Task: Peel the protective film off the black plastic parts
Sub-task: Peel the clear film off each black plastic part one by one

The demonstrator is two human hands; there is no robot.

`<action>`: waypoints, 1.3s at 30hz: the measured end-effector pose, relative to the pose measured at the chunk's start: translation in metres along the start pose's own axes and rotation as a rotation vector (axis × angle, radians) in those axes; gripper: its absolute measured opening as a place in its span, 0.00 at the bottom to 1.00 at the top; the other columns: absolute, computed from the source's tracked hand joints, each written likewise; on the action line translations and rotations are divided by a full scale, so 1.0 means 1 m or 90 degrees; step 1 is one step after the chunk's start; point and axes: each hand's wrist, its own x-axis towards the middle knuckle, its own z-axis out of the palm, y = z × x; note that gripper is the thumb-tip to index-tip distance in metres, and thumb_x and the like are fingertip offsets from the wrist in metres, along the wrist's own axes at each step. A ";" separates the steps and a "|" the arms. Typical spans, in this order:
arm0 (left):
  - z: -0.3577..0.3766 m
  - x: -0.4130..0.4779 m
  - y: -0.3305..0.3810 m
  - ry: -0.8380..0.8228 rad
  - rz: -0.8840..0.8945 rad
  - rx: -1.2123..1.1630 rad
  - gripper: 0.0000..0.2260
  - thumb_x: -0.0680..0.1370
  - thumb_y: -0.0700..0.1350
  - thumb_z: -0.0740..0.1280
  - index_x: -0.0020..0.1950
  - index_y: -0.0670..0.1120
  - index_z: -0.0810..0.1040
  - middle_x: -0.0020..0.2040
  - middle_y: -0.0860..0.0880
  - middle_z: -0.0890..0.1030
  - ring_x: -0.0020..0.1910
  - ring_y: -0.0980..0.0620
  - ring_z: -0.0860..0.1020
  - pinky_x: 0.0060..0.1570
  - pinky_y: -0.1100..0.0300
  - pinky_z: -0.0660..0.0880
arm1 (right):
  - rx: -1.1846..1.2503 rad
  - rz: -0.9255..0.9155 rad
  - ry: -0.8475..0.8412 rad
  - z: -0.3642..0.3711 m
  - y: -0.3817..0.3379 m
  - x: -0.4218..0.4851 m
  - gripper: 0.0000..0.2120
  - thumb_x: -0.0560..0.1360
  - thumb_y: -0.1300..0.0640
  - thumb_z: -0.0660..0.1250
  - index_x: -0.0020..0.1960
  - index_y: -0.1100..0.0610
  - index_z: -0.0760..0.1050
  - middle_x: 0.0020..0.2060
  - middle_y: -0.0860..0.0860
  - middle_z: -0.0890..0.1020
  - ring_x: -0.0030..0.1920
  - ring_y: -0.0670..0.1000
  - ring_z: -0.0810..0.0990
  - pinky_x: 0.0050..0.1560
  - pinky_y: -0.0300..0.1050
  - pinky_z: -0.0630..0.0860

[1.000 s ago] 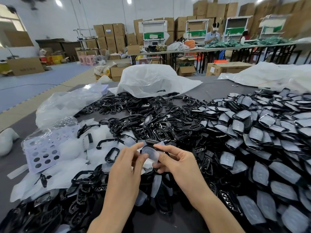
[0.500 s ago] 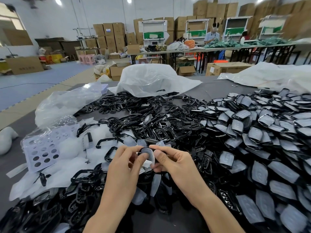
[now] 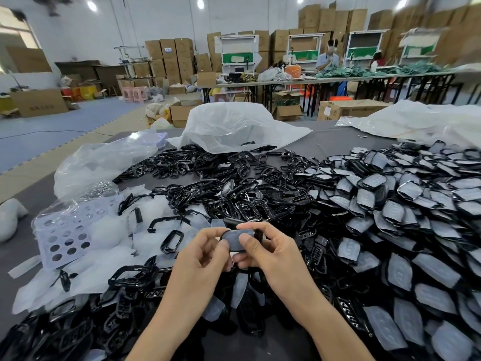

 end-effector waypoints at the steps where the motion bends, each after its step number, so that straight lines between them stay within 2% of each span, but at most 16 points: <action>1: 0.000 0.000 0.000 -0.003 0.005 0.005 0.13 0.81 0.41 0.63 0.49 0.61 0.78 0.32 0.50 0.79 0.33 0.58 0.78 0.38 0.69 0.74 | 0.020 0.006 -0.002 0.000 0.000 0.000 0.07 0.80 0.60 0.68 0.52 0.51 0.83 0.38 0.55 0.86 0.39 0.51 0.86 0.43 0.38 0.81; 6: 0.004 -0.002 0.001 0.032 0.004 0.017 0.16 0.80 0.37 0.60 0.49 0.60 0.77 0.30 0.52 0.77 0.30 0.56 0.75 0.33 0.57 0.72 | 0.119 0.053 -0.002 0.005 0.006 0.003 0.08 0.80 0.60 0.67 0.51 0.53 0.85 0.40 0.57 0.86 0.39 0.51 0.84 0.42 0.38 0.80; 10: 0.008 -0.004 0.002 0.057 0.036 0.044 0.17 0.80 0.38 0.61 0.49 0.63 0.76 0.33 0.55 0.79 0.29 0.61 0.75 0.30 0.69 0.69 | 0.173 0.084 -0.002 0.007 0.009 0.005 0.10 0.82 0.63 0.63 0.53 0.58 0.84 0.43 0.59 0.85 0.38 0.50 0.81 0.39 0.39 0.78; 13: 0.009 -0.004 0.000 0.066 0.039 0.063 0.17 0.81 0.38 0.62 0.50 0.63 0.75 0.35 0.55 0.80 0.29 0.60 0.74 0.30 0.70 0.67 | 0.209 0.096 -0.016 0.008 0.009 0.004 0.10 0.82 0.61 0.62 0.56 0.60 0.83 0.46 0.59 0.84 0.38 0.50 0.81 0.38 0.40 0.77; 16: 0.010 -0.005 0.002 0.065 0.051 0.062 0.17 0.80 0.37 0.62 0.51 0.62 0.75 0.35 0.55 0.81 0.28 0.60 0.74 0.30 0.72 0.66 | 0.178 0.067 -0.005 0.011 0.010 0.004 0.15 0.74 0.50 0.69 0.55 0.58 0.83 0.45 0.56 0.85 0.39 0.49 0.80 0.39 0.38 0.77; 19: 0.011 -0.006 0.002 0.059 0.060 0.067 0.17 0.80 0.37 0.62 0.52 0.62 0.75 0.36 0.55 0.82 0.28 0.59 0.74 0.30 0.71 0.67 | 0.145 0.044 0.034 0.011 0.013 0.005 0.13 0.72 0.50 0.71 0.51 0.57 0.85 0.39 0.56 0.83 0.37 0.49 0.78 0.38 0.39 0.76; 22: 0.012 -0.005 -0.001 0.066 0.049 0.059 0.18 0.80 0.38 0.62 0.52 0.63 0.75 0.37 0.53 0.83 0.30 0.58 0.76 0.31 0.69 0.69 | 0.130 0.037 0.031 0.010 0.015 0.005 0.08 0.79 0.56 0.67 0.51 0.56 0.85 0.40 0.55 0.83 0.38 0.49 0.79 0.41 0.40 0.76; 25: 0.012 -0.005 -0.002 0.069 0.044 0.053 0.17 0.81 0.38 0.61 0.52 0.63 0.76 0.37 0.51 0.82 0.32 0.56 0.77 0.33 0.65 0.72 | 0.137 0.044 0.019 0.010 0.013 0.005 0.11 0.82 0.60 0.63 0.52 0.56 0.85 0.41 0.55 0.84 0.39 0.49 0.80 0.41 0.40 0.77; 29: 0.013 -0.004 -0.004 0.072 0.035 0.045 0.15 0.80 0.40 0.61 0.54 0.61 0.77 0.38 0.49 0.82 0.34 0.51 0.78 0.37 0.55 0.75 | 0.184 0.068 0.012 0.012 0.007 0.005 0.15 0.83 0.63 0.61 0.49 0.56 0.86 0.41 0.56 0.85 0.36 0.49 0.80 0.37 0.39 0.77; 32: 0.012 -0.004 -0.003 0.076 0.043 0.051 0.16 0.80 0.39 0.62 0.54 0.62 0.77 0.38 0.50 0.82 0.33 0.53 0.77 0.35 0.58 0.74 | 0.193 0.082 0.012 0.014 0.005 0.004 0.15 0.82 0.62 0.61 0.48 0.56 0.86 0.42 0.58 0.85 0.37 0.50 0.81 0.37 0.39 0.77; 37: 0.012 -0.006 0.000 0.055 0.042 0.049 0.16 0.80 0.38 0.61 0.56 0.60 0.78 0.37 0.46 0.82 0.37 0.42 0.79 0.40 0.42 0.76 | 0.200 0.113 0.005 0.010 0.002 0.002 0.13 0.82 0.61 0.63 0.48 0.56 0.86 0.45 0.59 0.86 0.38 0.51 0.84 0.36 0.39 0.79; 39: 0.012 -0.006 -0.001 0.052 0.050 0.057 0.17 0.79 0.38 0.62 0.55 0.60 0.78 0.37 0.48 0.81 0.37 0.45 0.79 0.38 0.44 0.76 | 0.209 0.122 0.003 0.009 0.002 0.003 0.12 0.81 0.62 0.63 0.48 0.57 0.86 0.44 0.59 0.86 0.38 0.51 0.84 0.36 0.39 0.79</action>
